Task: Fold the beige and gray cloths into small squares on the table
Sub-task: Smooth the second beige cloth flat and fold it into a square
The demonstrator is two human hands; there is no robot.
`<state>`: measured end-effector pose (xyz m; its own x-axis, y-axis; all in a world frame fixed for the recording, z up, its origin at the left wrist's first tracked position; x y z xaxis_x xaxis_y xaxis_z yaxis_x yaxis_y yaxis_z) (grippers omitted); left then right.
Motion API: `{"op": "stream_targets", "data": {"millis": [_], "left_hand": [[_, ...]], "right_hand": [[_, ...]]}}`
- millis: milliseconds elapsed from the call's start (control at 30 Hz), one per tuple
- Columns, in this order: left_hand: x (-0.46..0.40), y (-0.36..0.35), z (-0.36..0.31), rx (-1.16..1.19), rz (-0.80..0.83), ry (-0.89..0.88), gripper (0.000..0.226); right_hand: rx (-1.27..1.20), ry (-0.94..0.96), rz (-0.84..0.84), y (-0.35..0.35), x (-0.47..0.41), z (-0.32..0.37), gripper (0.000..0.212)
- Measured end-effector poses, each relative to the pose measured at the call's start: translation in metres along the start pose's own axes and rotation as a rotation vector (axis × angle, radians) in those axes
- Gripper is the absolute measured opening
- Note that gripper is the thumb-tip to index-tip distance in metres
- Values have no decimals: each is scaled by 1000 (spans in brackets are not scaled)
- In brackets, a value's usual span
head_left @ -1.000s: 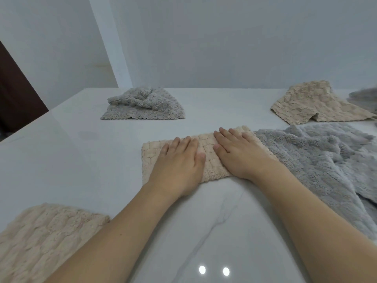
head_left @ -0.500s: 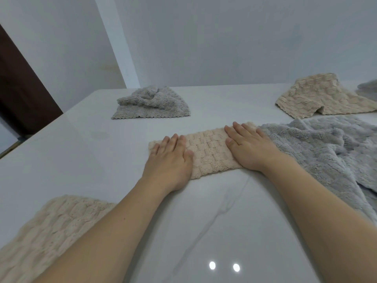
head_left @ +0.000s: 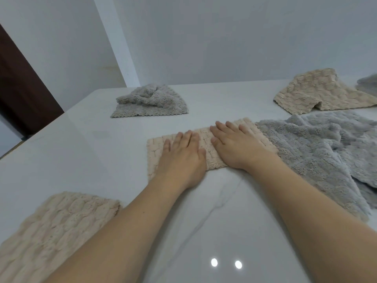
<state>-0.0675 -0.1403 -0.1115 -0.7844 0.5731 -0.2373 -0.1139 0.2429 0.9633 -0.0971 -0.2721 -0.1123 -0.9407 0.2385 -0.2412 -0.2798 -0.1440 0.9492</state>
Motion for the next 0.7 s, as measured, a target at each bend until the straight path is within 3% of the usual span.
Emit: {"op": "stream_targets", "data": {"millis": [500, 633, 700], "left_hand": [[17, 3, 48, -37, 60, 132, 59], [18, 11, 58, -148, 110, 187, 62], [8, 19, 42, -166, 20, 137, 61]], "right_hand": [[16, -123, 52, -1, 1, -32, 56], [125, -214, -51, 10, -3, -39, 57], [120, -163, -113, 18, -5, -27, 55]]}}
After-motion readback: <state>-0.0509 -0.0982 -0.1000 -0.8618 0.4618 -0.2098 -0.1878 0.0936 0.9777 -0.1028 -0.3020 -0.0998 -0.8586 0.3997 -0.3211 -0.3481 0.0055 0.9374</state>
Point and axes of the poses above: each hand's wrist, its own x-axis away from the middle knuckle, its own y-axis out of the back of the hand, z = x × y, the point moved 6 cm from there along -x, towards the middle knuckle, and after that the axes turned 12 degrees about -z, right-handed, at the moved point
